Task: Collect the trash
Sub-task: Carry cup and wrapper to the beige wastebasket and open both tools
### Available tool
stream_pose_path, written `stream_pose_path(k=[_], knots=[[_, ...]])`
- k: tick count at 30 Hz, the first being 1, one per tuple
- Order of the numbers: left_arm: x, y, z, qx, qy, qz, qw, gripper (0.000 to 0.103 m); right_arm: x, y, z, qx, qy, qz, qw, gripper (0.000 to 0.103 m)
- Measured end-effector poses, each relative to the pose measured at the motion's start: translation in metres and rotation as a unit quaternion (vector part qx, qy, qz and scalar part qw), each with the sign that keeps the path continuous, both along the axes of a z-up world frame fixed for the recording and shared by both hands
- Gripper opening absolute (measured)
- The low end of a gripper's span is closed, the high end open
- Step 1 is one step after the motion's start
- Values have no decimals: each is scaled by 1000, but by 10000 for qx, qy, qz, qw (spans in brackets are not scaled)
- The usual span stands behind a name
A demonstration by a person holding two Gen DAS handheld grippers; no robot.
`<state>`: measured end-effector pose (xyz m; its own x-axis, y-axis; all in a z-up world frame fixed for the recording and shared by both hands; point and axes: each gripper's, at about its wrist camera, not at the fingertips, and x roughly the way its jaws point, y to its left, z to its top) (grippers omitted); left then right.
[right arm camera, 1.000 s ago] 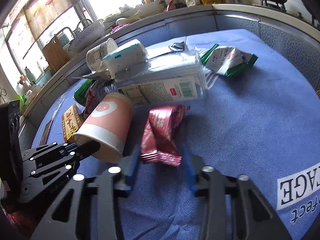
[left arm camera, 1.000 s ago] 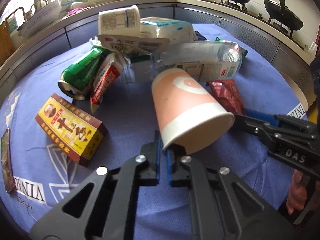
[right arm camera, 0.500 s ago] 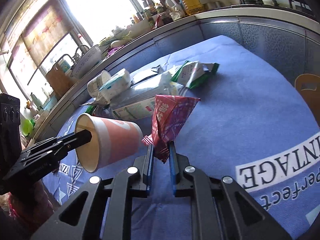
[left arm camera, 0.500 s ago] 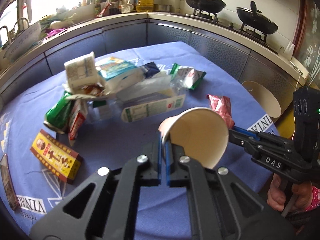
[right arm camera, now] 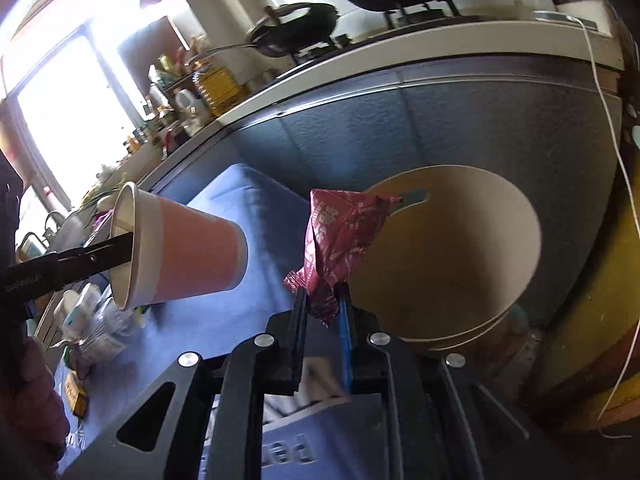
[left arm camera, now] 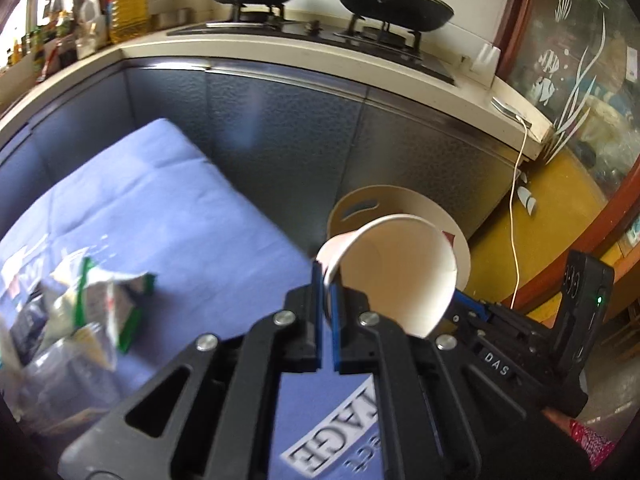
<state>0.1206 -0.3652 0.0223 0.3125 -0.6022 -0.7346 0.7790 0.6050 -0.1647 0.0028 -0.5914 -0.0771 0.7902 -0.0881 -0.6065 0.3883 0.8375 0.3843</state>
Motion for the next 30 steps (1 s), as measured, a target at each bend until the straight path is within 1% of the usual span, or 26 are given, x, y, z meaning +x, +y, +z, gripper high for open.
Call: stream_pose_path(k=[2,4,5,6,7,8,9,10,11,14,19,23,26,28,30], knots=[[9,-37,-13,8,181,-197,9996,3,3,-16,-9,-27,197,-124,9997,14],[17,-68,-30,65,413,-360,9985,3,8,-29,-19,28,381,-128,9992,15],[21,-80,-38,102,547,-426,9975,3,9,-33,-22,60,426,-143,9990,17],[24,-92,-47,189,657,-471,9965,5,11,-34,-25,64,438,-168,9989,22],[27,-102,-55,317,748,-489,9955,7,11,-36,-27,63,433,-186,9989,28],[28,-106,-61,429,819,-476,9946,17,11,-37,-29,77,429,-221,9988,45],[30,-111,-68,510,859,-428,9941,31,9,-39,-31,108,353,-296,9989,66],[32,-113,-72,546,865,-357,9941,35,9,-39,-32,140,242,-383,9989,73],[32,-112,-74,557,854,-273,9944,40,8,-39,-31,146,178,-420,9989,77],[33,-100,-69,380,847,-115,9956,40,2,-35,-26,22,-22,-498,9988,77],[27,-46,-49,93,543,213,9983,40,-4,-22,-9,-26,-389,-430,9983,77],[8,4,-35,32,51,438,9990,40,4,2,9,-79,-586,-140,9982,77],[-3,51,-29,47,-267,667,9974,40,11,26,18,-84,-634,163,9978,77],[-9,82,-28,69,-405,865,9954,40,16,46,23,-81,-625,394,9972,76],[-14,117,-27,21,-481,1046,9933,40,21,67,24,-125,-579,647,9961,71]])
